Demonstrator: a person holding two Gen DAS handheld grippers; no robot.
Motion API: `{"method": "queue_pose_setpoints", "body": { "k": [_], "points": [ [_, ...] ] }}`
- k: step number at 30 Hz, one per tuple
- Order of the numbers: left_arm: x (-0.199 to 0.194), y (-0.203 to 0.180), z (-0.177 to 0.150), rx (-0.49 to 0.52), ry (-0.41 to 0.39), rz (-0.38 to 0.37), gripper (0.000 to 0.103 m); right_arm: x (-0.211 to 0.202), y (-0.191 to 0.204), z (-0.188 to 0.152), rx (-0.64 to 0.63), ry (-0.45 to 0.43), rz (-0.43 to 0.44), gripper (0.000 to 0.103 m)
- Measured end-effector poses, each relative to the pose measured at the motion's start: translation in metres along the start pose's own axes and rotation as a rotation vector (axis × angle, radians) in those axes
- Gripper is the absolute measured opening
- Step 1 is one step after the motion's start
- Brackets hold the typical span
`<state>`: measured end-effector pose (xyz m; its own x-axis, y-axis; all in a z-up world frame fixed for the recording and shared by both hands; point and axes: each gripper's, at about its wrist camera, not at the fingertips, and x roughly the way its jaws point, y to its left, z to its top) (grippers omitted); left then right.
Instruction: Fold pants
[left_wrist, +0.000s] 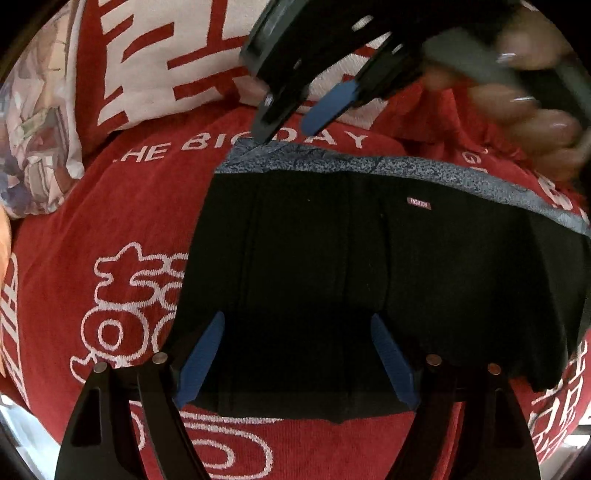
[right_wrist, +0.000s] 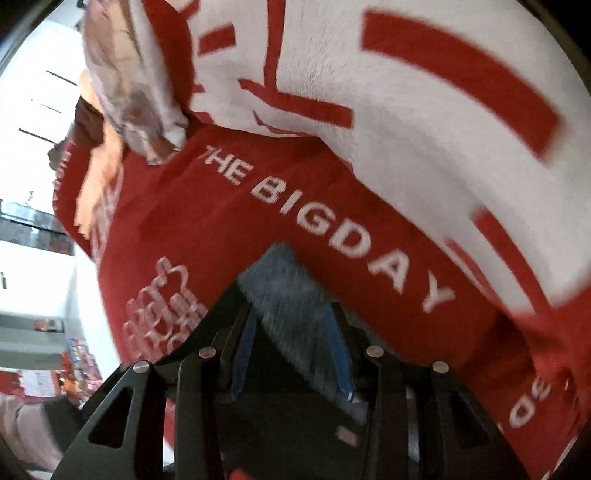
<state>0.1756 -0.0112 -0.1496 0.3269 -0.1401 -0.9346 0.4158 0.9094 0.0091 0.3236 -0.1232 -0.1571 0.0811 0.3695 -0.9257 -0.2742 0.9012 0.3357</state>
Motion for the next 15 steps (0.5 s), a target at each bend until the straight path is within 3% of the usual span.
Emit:
{"method": "queue_pose_setpoints", "body": {
  "k": [5,6,7,11,15],
  "points": [
    [-0.003,0.004,0.0,-0.017,-0.005,-0.022,0.081,0.027,-0.009,0.008,0.015,0.078,0.042,0.04],
    [-0.004,0.005,0.0,-0.02,-0.001,-0.027,0.081,0.025,-0.009,0.008,0.026,0.08,0.071,0.014],
    [-0.006,0.006,0.001,-0.029,0.006,-0.037,0.081,0.022,-0.005,0.007,0.014,0.078,0.078,0.009],
    [-0.01,0.014,0.001,-0.049,0.032,-0.077,0.081,0.013,0.012,0.009,-0.047,0.076,0.088,0.008],
    [-0.006,0.012,0.006,-0.004,0.049,-0.049,0.081,0.031,0.005,0.014,0.026,0.067,0.039,0.008]
  ]
}}
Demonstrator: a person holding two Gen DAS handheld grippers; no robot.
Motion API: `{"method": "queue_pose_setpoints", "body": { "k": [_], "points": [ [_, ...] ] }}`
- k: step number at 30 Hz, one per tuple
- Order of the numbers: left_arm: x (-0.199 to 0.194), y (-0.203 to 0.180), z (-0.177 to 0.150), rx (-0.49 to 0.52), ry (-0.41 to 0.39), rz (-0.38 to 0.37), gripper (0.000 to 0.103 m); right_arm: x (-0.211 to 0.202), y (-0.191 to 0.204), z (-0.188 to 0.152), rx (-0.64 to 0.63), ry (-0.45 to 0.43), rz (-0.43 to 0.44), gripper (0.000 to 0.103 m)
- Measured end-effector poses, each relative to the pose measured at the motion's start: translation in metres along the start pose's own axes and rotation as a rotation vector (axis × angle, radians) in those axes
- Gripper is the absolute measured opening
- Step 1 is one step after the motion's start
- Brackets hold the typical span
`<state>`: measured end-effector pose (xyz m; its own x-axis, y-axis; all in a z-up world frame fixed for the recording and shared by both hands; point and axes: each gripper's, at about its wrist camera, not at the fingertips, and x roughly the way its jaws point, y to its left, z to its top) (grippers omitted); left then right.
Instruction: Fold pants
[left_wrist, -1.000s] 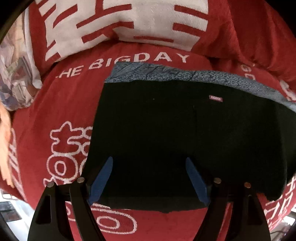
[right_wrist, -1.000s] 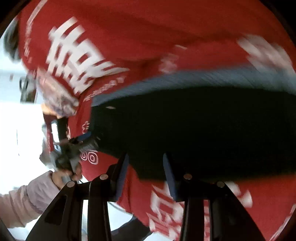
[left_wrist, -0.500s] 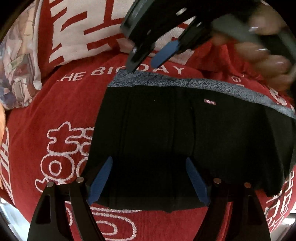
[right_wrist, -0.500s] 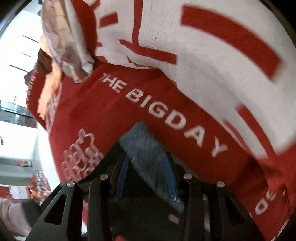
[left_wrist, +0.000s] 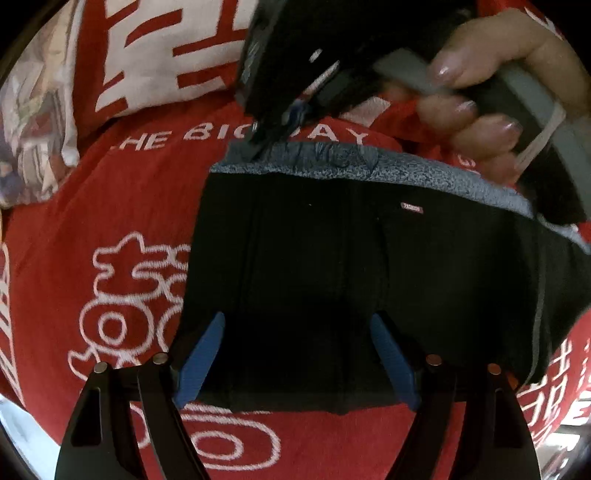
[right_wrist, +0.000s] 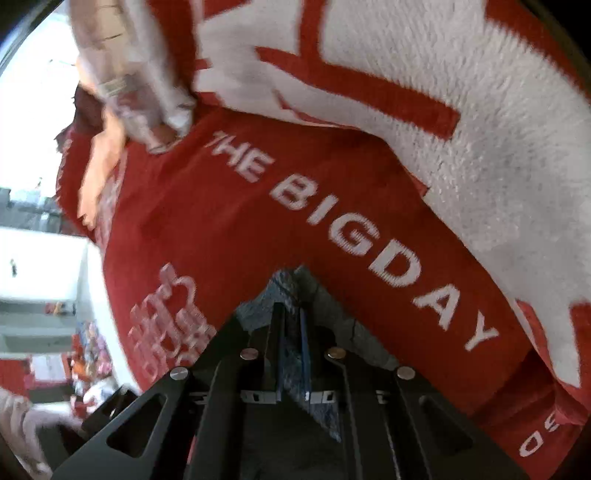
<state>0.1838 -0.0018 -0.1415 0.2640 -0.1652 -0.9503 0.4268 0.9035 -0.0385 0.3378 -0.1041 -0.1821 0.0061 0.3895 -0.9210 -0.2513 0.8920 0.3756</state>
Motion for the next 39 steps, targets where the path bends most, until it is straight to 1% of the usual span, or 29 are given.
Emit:
{"method": "queue_pose_setpoints", "body": {
  "k": [1,2,3,5,6,7,9,11,12,14,16,17,19,21,23,25,26,27,28,29,30,31,32,33,34,36,37,39],
  "points": [
    [0.0,0.0,0.003,0.007,0.005,0.001,0.081,0.0,-0.006,-0.003,0.047,-0.026,0.016,0.01],
    [-0.002,0.0,0.006,0.007,0.007,-0.004,0.082,-0.006,-0.01,-0.007,0.088,-0.054,0.031,0.015],
    [-0.005,0.001,0.01,0.002,0.005,-0.008,0.081,-0.016,-0.016,-0.014,0.129,-0.086,0.048,0.016],
    [-0.012,0.001,0.021,-0.006,-0.011,-0.019,0.081,-0.042,-0.029,-0.036,0.209,-0.144,0.063,0.017],
    [-0.014,-0.001,0.029,-0.002,-0.023,-0.022,0.081,-0.058,-0.038,-0.053,0.262,-0.177,0.067,0.019],
    [-0.015,-0.004,0.034,0.004,-0.03,-0.021,0.081,-0.078,-0.052,-0.08,0.339,-0.216,0.081,0.02],
    [-0.007,-0.011,0.049,0.017,-0.028,-0.021,0.082,-0.104,-0.072,-0.129,0.462,-0.261,0.099,0.028],
    [0.015,-0.011,0.059,0.006,0.025,-0.015,0.082,-0.126,-0.09,-0.197,0.63,-0.296,0.104,0.039],
    [0.023,-0.009,0.058,0.002,0.044,0.002,0.083,-0.132,-0.095,-0.232,0.714,-0.312,0.113,0.041],
    [0.026,-0.016,0.056,0.039,0.008,0.034,0.094,-0.132,-0.098,-0.298,0.854,-0.325,0.137,0.041],
    [0.028,-0.019,0.053,0.079,0.008,0.04,0.095,-0.12,-0.098,-0.351,0.952,-0.324,0.155,0.041],
    [0.029,-0.017,0.053,0.085,0.008,0.035,0.095,-0.115,-0.102,-0.366,0.994,-0.334,0.174,0.042],
    [0.029,-0.012,0.054,0.091,0.015,0.02,0.095,-0.102,-0.105,-0.388,1.065,-0.391,0.224,0.042],
    [0.03,-0.013,0.056,0.093,0.026,0.021,0.095,-0.095,-0.107,-0.397,1.106,-0.448,0.262,0.042],
    [0.029,-0.015,0.06,0.093,0.036,0.027,0.095,-0.09,-0.106,-0.4,1.142,-0.502,0.287,0.042],
    [0.029,-0.014,0.061,0.09,0.043,0.032,0.096,-0.093,-0.104,-0.398,1.143,-0.551,0.302,0.042],
    [0.029,-0.015,0.062,0.09,0.045,0.033,0.096,-0.095,-0.103,-0.398,1.143,-0.582,0.313,0.04],
    [0.028,-0.016,0.063,0.092,0.045,0.034,0.096,-0.097,-0.103,-0.397,1.146,-0.6,0.323,0.039],
    [0.031,-0.019,0.066,0.094,0.045,0.035,0.097,-0.097,-0.106,-0.398,1.155,-0.598,0.319,0.039],
    [0.033,-0.019,0.068,0.098,0.045,0.036,0.099,-0.097,-0.11,-0.397,1.168,-0.582,0.308,0.026],
    [0.034,-0.02,0.07,0.1,0.047,0.04,0.101,-0.097,-0.114,-0.399,1.174,-0.567,0.305,0.001],
    [0.035,-0.02,0.071,0.097,0.048,0.041,0.102,-0.099,-0.115,-0.399,1.165,-0.564,0.297,0.0],
    [0.036,-0.02,0.069,0.094,0.05,0.039,0.102,-0.105,-0.112,-0.4,1.125,-0.587,0.279,0.0],
    [0.035,-0.018,0.066,0.093,0.05,0.039,0.102,-0.107,-0.11,-0.405,1.114,-0.575,0.24,0.0],
    [0.034,-0.02,0.067,0.097,0.049,0.045,0.102,-0.106,-0.111,-0.417,1.139,-0.562,0.235,0.0],
    [0.03,-0.019,0.063,0.091,0.065,0.053,0.102,-0.103,-0.112,-0.445,1.202,-0.573,0.268,0.001],
    [0.03,-0.02,0.063,0.085,0.078,0.055,0.102,-0.105,-0.11,-0.455,1.213,-0.575,0.265,0.005],
    [0.019,-0.026,0.062,0.079,0.086,0.037,0.102,-0.111,-0.108,-0.462,1.21,-0.596,0.265,0.008]
  ]
}}
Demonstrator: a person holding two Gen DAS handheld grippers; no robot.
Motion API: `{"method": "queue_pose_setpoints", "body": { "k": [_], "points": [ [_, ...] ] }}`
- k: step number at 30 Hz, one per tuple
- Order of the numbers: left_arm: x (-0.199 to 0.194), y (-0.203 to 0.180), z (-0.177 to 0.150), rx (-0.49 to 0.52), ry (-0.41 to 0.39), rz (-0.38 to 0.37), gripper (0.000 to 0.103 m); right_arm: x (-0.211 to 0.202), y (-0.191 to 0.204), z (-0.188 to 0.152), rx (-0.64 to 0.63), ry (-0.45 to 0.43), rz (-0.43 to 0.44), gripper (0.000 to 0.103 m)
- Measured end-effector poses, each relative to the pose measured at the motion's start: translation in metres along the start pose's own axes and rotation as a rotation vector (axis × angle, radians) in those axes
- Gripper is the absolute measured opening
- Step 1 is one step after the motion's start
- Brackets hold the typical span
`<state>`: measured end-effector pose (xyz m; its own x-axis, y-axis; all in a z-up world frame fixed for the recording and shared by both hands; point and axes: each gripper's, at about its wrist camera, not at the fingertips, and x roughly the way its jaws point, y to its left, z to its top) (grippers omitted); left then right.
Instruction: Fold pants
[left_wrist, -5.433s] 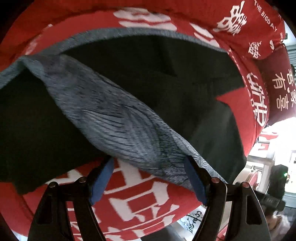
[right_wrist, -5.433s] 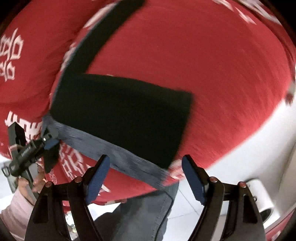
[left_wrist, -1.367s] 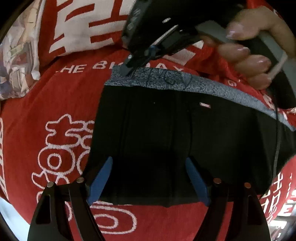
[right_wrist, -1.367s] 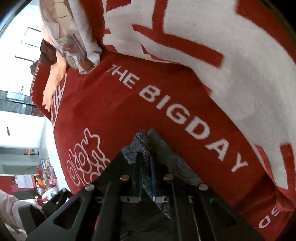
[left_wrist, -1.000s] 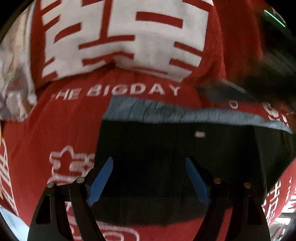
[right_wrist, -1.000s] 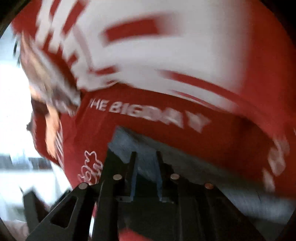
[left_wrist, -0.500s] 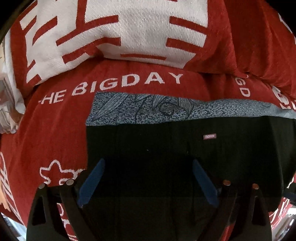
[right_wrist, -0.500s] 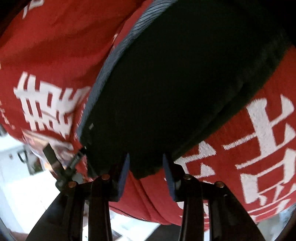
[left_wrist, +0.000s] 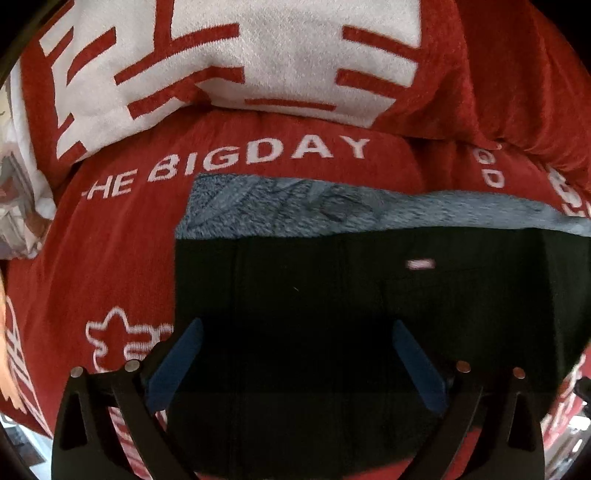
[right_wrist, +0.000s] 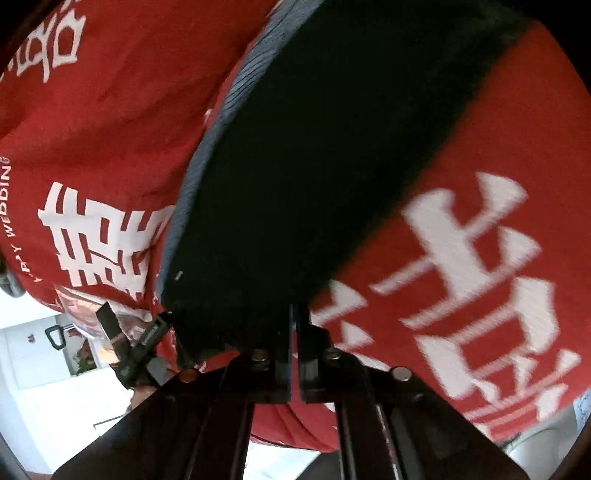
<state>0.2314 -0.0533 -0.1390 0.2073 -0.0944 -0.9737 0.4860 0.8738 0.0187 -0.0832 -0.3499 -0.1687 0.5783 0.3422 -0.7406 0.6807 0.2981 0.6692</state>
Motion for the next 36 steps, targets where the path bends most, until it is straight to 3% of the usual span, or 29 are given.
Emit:
{"method": "queue_pose_setpoints", "body": {
  "k": [5,7,10,11,12,14,19,23,24,26,29,31,32,36],
  "points": [
    [-0.031,-0.05,-0.005,0.111,-0.058,-0.076,0.102,0.0,0.001,0.017,0.025,-0.06,0.035,0.029],
    [-0.029,-0.08,-0.01,0.161,-0.039,-0.132,0.102,0.003,-0.002,0.023,0.05,-0.079,0.055,0.029],
    [-0.003,-0.119,-0.025,0.251,0.021,-0.137,0.102,0.005,-0.006,0.029,0.073,-0.092,0.06,0.029],
    [0.006,-0.124,-0.029,0.263,0.047,-0.127,0.102,0.008,-0.007,0.032,0.085,-0.089,0.061,0.023],
    [0.016,-0.129,-0.034,0.27,0.072,-0.11,0.102,0.01,-0.007,0.035,0.089,-0.085,0.053,0.004],
    [0.015,-0.131,-0.041,0.274,0.023,-0.096,0.102,0.003,-0.005,0.034,0.053,-0.095,0.068,0.004],
    [0.016,-0.132,-0.037,0.277,0.045,-0.099,0.102,-0.018,-0.039,0.015,0.085,-0.099,-0.027,0.003],
    [0.017,-0.134,-0.038,0.289,0.031,-0.093,0.102,-0.052,-0.062,0.025,0.149,-0.182,-0.002,0.016],
    [0.017,-0.135,-0.04,0.287,0.03,-0.091,0.102,-0.058,-0.064,0.033,0.148,-0.207,-0.001,0.032],
    [0.017,-0.136,-0.042,0.284,0.028,-0.082,0.102,-0.067,-0.067,0.051,0.147,-0.251,0.006,0.052],
    [0.015,-0.14,-0.044,0.273,0.03,-0.066,0.102,-0.065,-0.07,0.079,0.163,-0.248,0.055,0.052],
    [0.013,-0.143,-0.045,0.255,0.039,-0.049,0.102,-0.06,-0.068,0.092,0.151,-0.216,0.042,0.03],
    [0.012,-0.141,-0.046,0.243,0.047,-0.04,0.102,-0.058,-0.069,0.095,0.142,-0.198,0.013,0.005],
    [-0.012,-0.137,-0.04,0.149,0.061,-0.044,0.102,-0.057,-0.078,0.094,0.1,-0.115,-0.063,0.005]
  ]
}}
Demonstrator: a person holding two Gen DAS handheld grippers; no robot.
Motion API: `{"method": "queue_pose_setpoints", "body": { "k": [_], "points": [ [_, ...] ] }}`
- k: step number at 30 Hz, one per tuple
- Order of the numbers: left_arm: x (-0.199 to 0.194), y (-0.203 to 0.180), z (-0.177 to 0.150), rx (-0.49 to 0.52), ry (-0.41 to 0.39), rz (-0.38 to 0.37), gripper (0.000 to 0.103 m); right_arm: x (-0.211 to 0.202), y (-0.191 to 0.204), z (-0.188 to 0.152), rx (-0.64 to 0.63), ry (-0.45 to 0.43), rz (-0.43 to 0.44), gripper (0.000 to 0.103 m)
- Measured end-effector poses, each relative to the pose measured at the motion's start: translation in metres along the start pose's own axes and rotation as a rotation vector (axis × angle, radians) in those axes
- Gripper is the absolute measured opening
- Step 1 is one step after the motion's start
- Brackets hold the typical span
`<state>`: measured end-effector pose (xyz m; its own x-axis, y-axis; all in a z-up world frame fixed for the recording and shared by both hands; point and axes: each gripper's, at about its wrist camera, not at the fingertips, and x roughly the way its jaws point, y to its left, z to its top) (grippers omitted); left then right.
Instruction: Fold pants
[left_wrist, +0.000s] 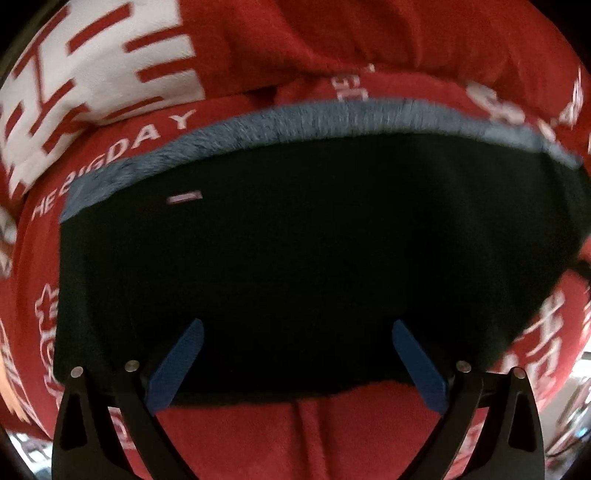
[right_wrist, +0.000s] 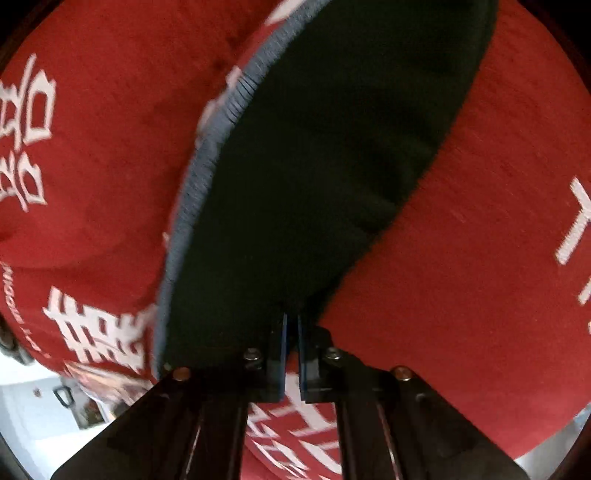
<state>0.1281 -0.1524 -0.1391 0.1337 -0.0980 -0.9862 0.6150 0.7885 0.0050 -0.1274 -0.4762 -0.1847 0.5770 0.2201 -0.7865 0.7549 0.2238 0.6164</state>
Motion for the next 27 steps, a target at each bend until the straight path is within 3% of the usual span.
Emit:
{"method": "queue_pose_setpoints", "body": {
  "k": [3,6,10,13,14,15,20,22,23,24,25,27],
  "points": [
    [-0.023,-0.017,0.001,0.007,-0.022,0.024,0.102,-0.018,-0.004,0.002,-0.096,0.006,-0.176,0.008],
    [-0.038,-0.049,0.007,0.028,-0.039,0.029,0.102,-0.042,-0.029,0.015,-0.058,0.03,-0.098,0.009],
    [-0.04,-0.115,0.02,0.065,-0.051,0.002,0.102,-0.077,-0.046,0.05,-0.08,-0.021,-0.1,0.011],
    [-0.035,-0.172,0.029,0.072,-0.063,-0.034,0.102,-0.096,-0.06,0.082,-0.082,-0.068,-0.108,0.027],
    [-0.034,-0.183,0.033,0.072,-0.066,-0.048,0.102,-0.1,-0.064,0.092,-0.076,-0.081,-0.111,0.041],
    [-0.034,-0.198,0.035,0.073,-0.075,-0.063,0.102,-0.103,-0.067,0.101,-0.064,-0.097,-0.105,0.047],
    [-0.022,-0.251,0.063,0.063,-0.099,-0.057,0.102,-0.117,-0.08,0.139,0.006,-0.185,-0.078,0.047],
    [-0.01,-0.262,0.072,0.056,-0.11,-0.019,0.102,-0.115,-0.09,0.15,0.051,-0.2,-0.058,0.047],
    [-0.005,-0.265,0.073,0.058,-0.103,-0.001,0.102,-0.117,-0.096,0.156,0.07,-0.201,-0.058,0.045],
    [0.005,-0.269,0.073,0.059,-0.08,0.013,0.102,-0.12,-0.104,0.166,0.088,-0.203,-0.058,0.017],
    [0.014,-0.27,0.07,0.061,-0.058,0.017,0.102,-0.12,-0.106,0.17,0.095,-0.191,-0.048,0.004],
    [0.028,-0.275,0.063,0.078,-0.02,0.033,0.102,-0.122,-0.1,0.171,0.053,-0.199,-0.056,0.005]
  ]
}}
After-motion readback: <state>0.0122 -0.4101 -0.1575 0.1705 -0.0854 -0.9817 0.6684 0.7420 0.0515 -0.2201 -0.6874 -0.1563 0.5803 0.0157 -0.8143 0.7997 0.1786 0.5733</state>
